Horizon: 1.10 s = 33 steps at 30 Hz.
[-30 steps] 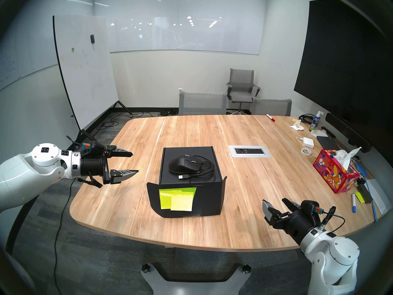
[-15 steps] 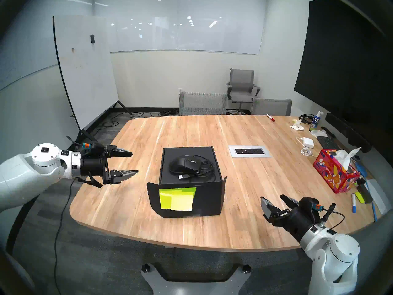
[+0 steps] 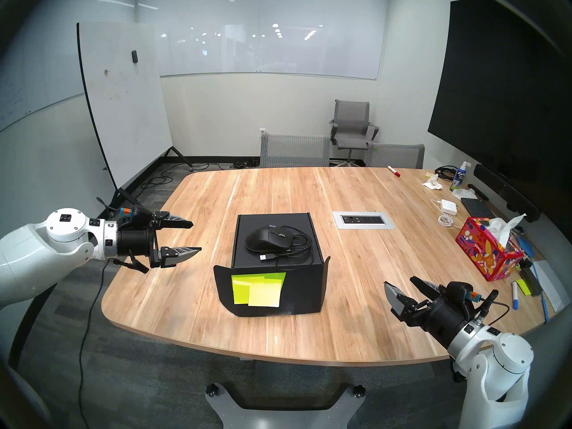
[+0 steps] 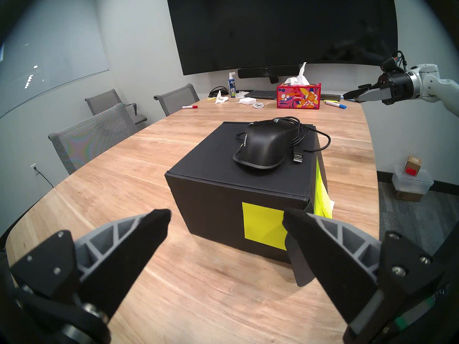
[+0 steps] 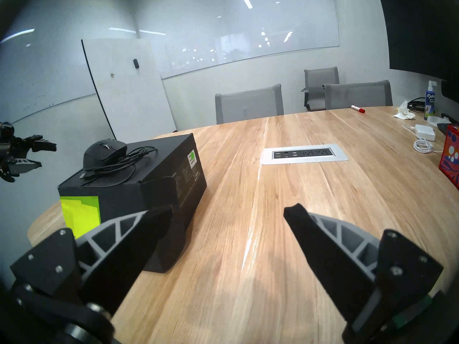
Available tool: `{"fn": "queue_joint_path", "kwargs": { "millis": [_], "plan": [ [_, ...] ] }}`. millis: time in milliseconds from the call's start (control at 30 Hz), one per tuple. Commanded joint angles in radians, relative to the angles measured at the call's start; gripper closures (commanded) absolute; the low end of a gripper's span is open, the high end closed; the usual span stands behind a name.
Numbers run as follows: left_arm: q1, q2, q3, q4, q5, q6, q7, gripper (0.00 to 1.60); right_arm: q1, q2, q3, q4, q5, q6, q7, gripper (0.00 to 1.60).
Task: Open the box and place the mouse inside
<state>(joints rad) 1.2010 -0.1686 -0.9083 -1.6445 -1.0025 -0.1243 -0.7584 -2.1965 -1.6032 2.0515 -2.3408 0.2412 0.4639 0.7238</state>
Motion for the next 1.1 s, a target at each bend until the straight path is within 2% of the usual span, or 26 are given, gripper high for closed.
{"fn": "queue_joint_path", "kwargs": {
  "millis": [0,367,700,1067],
  "plan": [
    [-0.012,0.002,-0.012,0.000,-0.006,-0.005,-0.002,0.00,0.016,0.057,0.036,-0.003,0.046,0.025,0.074,0.00],
    [-0.013,0.003,-0.010,0.000,-0.006,-0.006,-0.002,0.00,0.041,0.120,0.079,0.035,0.071,0.049,0.164,0.00],
    [-0.015,0.003,-0.008,0.000,-0.006,-0.006,-0.001,0.00,0.097,0.162,0.067,0.080,0.065,0.038,0.200,0.00],
    [-0.016,0.003,-0.007,-0.001,-0.006,-0.006,-0.001,0.00,0.156,0.249,0.058,0.134,0.074,0.050,0.277,0.00]
  ]
}}
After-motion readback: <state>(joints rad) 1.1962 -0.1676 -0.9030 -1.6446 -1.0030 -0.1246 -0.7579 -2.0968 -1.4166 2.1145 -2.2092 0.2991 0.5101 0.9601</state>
